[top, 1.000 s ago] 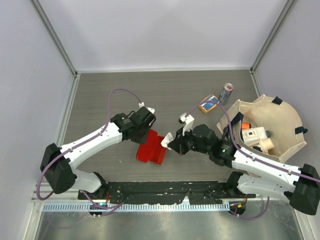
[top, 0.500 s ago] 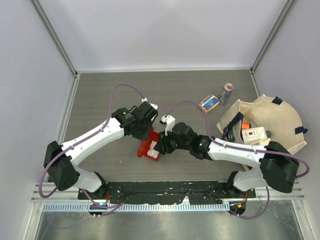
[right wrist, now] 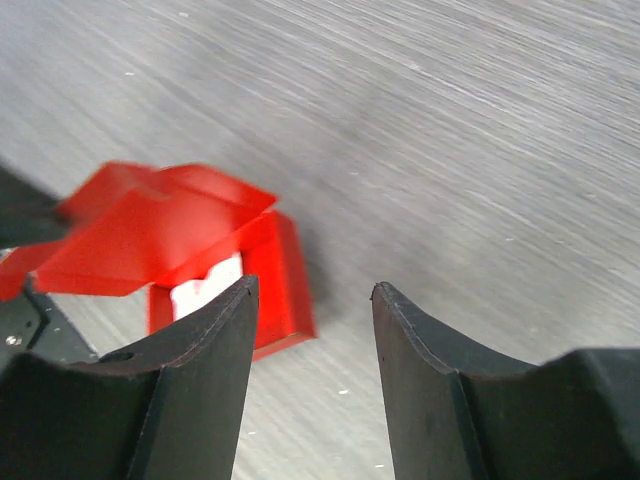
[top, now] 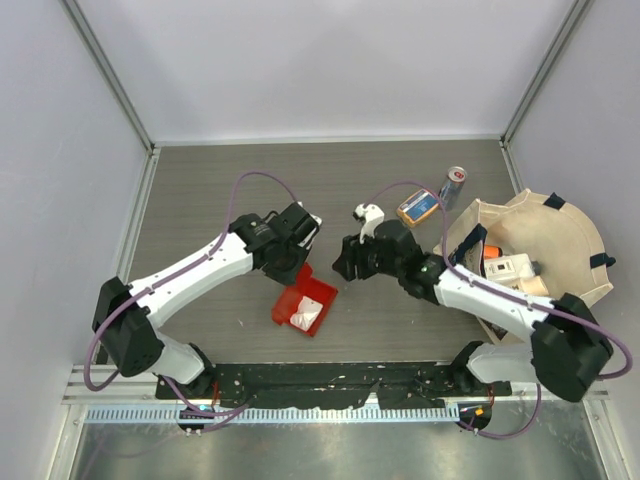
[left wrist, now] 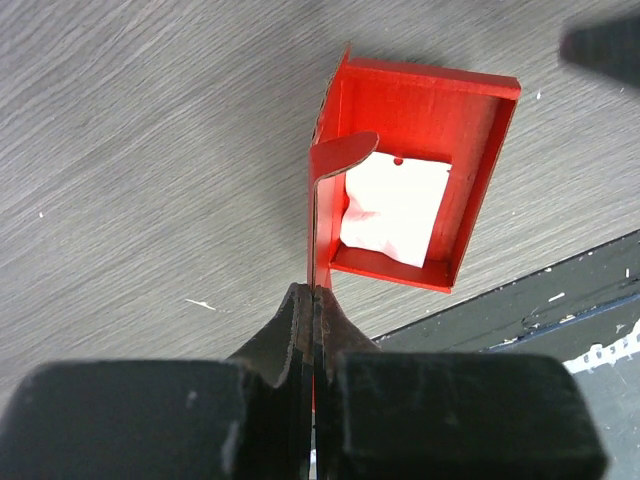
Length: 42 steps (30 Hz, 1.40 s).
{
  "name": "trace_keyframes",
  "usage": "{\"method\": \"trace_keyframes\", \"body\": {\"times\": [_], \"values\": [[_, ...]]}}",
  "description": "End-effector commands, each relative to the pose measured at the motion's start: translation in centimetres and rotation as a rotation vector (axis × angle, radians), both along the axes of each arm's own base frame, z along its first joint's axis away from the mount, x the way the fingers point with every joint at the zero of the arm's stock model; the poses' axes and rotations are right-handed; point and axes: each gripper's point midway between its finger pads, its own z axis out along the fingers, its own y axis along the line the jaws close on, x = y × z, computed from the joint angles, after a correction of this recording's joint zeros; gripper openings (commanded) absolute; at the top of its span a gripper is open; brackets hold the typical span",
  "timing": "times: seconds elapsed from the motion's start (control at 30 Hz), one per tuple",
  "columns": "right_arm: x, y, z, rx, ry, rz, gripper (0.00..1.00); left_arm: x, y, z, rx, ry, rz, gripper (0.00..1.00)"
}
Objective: Fold the paper box
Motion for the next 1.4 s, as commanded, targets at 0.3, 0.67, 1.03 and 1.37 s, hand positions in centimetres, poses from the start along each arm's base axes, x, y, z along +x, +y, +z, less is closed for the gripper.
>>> {"method": "trace_keyframes", "body": {"times": [0.3,0.67,1.03,1.37], "values": [[0.8,3.3,-4.4,-0.073,0.176,0.27,0.54,0.4,-1.3,1.2,0.013,0.013,-0.102,0.0],[0.2,4.9,-7.2,-0.075,0.172,0.27,0.44,1.3,-2.7,3.5,-0.081,-0.066,-0.105,0.29],[1.3,2.6,-8.3,-0.134,0.09,0.076,0.33,2.0,-0.2,9.2,-0.275,-0.356,0.047,0.56],[1.4,1.4,-7.7,-0.116,0.029,-0.171,0.28,2.3,4.4,9.8,-0.511,-0.576,0.413,0.61]]}}
